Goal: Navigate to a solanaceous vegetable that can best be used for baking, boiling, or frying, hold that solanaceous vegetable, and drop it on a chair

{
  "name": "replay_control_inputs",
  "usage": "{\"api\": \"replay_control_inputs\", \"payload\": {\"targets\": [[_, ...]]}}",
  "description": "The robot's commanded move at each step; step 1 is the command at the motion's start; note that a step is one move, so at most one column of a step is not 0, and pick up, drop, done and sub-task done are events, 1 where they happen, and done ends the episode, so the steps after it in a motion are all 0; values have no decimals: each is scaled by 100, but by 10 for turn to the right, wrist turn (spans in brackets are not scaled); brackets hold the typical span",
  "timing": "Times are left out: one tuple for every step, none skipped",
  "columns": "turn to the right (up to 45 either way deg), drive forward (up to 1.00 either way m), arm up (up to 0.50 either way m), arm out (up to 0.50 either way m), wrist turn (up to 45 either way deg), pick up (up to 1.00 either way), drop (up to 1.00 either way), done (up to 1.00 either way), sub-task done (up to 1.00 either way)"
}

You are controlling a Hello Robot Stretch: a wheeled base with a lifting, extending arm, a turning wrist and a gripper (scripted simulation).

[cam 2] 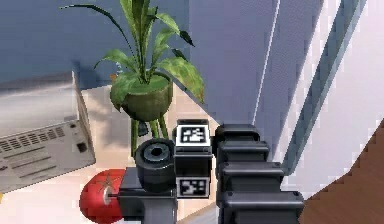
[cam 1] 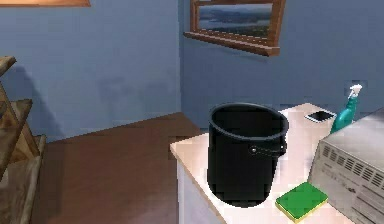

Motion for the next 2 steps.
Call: {"api": "replay_control_inputs", "payload": {"targets": [[0,0,0,0,450,0,0,0,0],[0,0,0,0,450,0,0,0,0]]}}
